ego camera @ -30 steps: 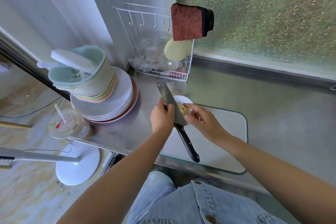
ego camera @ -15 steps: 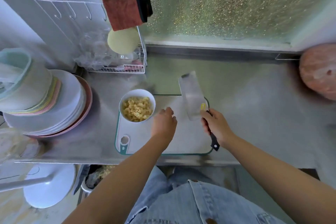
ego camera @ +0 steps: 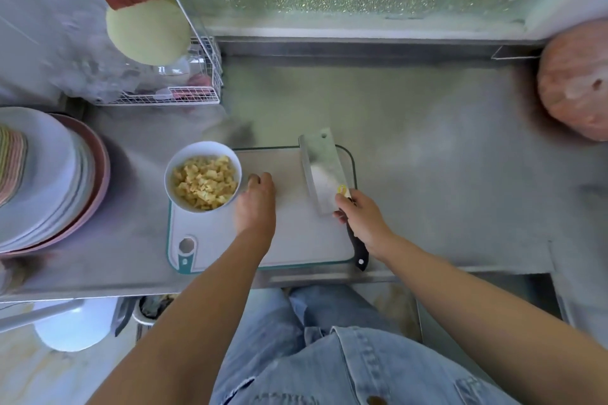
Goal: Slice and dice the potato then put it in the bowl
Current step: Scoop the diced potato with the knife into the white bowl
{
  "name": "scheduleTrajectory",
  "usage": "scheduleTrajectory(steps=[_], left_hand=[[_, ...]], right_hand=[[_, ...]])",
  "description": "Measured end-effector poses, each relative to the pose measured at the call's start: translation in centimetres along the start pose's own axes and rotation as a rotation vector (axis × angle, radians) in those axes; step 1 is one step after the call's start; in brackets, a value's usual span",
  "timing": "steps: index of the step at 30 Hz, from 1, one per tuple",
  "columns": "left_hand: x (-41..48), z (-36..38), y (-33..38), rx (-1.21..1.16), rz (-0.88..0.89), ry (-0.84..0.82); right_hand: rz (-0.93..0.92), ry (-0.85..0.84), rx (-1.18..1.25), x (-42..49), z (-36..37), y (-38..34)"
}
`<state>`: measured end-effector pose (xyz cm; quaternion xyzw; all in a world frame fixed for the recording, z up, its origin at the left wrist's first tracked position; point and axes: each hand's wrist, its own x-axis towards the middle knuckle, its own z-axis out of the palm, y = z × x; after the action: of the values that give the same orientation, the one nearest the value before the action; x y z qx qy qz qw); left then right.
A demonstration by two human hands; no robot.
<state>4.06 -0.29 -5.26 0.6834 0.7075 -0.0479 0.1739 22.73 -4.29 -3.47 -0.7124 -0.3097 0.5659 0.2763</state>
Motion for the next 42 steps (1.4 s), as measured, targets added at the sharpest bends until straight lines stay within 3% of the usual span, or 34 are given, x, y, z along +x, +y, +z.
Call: scheduleTrajectory(steps=[10, 15, 17, 23, 28, 32, 34, 37, 40, 42], left_hand=[[-0.9, -1.5, 0.7, 0.007, 0.075, 0.031], [-2.1, -4.1, 1.0, -0.279, 0.178, 0.284], [-2.0, -5.6, -0.1, -0.304, 0.121, 0.377], [-1.9, -7.3, -5.3, -0.172, -0.073, 0.335], [-2.0, -7.1, -7.2, -0.289, -0.191, 0.361], [-1.9, -6.8, -8.1, -0.247, -0.248, 0.388], [-2.3, -7.1, -8.2, -0.355, -0.374, 0.408], [-2.4, -6.5, -9.1, -0.642, -0.641, 0.263], [-2.2, -5.5, -10.4, -0.982, -0.703, -0.008], [-2.2, -5.1, -10.9, -1.059, -0.697, -0.027]], right_hand=[[0.018, 0.019, -0.113, 0.2, 0.7, -0.8], [0.002, -0.003, -0.065, -0.5, 1.5, -2.1], [-0.009, -0.02, -0.04, -0.8, 2.2, -2.9], [-0.032, -0.055, -0.057, -0.9, 4.2, -3.7], [-0.037, -0.061, -0.155, -0.9, 4.9, -3.3], [-0.032, -0.066, -0.168, -0.8, 5.4, -3.0], [-0.023, -0.07, -0.18, -0.7, 5.7, -2.9], [-0.01, -0.073, -0.183, -0.6, 6.0, -2.7], [0.015, -0.071, -0.168, -0.6, 6.4, -2.7], [0.024, -0.06, -0.177, -0.6, 6.6, -2.7]])
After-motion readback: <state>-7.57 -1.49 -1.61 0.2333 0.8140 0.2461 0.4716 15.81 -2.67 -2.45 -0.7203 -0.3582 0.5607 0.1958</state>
